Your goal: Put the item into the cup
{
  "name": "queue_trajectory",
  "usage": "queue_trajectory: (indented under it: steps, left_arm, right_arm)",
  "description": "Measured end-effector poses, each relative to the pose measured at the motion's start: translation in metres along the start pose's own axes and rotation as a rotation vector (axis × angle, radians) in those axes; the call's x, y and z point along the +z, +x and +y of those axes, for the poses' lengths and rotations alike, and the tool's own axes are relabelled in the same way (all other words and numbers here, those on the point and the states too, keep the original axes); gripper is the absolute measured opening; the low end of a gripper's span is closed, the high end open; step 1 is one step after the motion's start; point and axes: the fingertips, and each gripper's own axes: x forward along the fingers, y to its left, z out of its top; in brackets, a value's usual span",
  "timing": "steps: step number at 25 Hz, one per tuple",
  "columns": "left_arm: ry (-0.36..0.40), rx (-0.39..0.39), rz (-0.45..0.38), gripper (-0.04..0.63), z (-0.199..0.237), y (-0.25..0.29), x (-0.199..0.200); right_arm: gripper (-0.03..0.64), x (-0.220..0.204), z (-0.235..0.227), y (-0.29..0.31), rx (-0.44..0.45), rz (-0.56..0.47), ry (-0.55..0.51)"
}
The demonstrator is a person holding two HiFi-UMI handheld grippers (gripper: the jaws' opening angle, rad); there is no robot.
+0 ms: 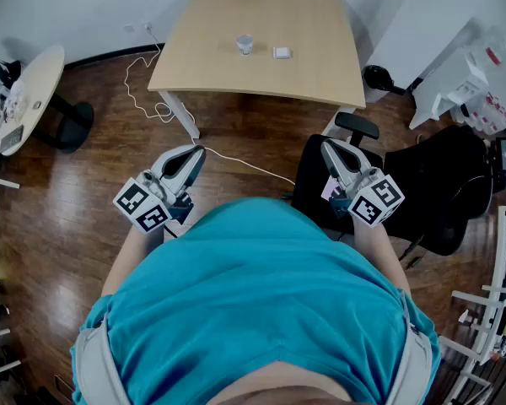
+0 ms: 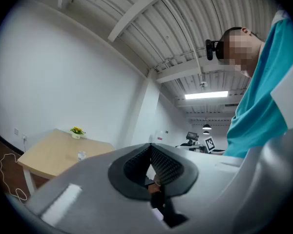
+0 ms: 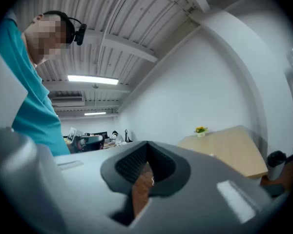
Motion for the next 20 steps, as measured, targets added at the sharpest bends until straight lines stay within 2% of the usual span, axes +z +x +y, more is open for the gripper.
queue_trajectory:
  steps: [8,14,17,20]
  left_arm:
    - [0.01,-0.008,0.04,0.003,-0.03,0.069,-0.01]
    - [0.025,-0.041,0.099,0.003,-0.041,0.109,-0.017]
    - [0.028,-0.051,0.118,0.003,-0.031,0.114,-0.02]
    - [0.012,-0.049,0.102,0.003,0.002,0.116,-0.018]
  right_arm:
    - [0.002,0.007,-0.053,-0.038,0.007,0.001,0.008]
    - [0.002,0.005,-0.083,-0.041,0.012,0.001,0.003]
    - [0.002,-0.002,-0.095,-0.029,0.005,0.004,0.023]
    - [0.002,-0.006,-0.103,-0.003,-0.004,0.019,0.025]
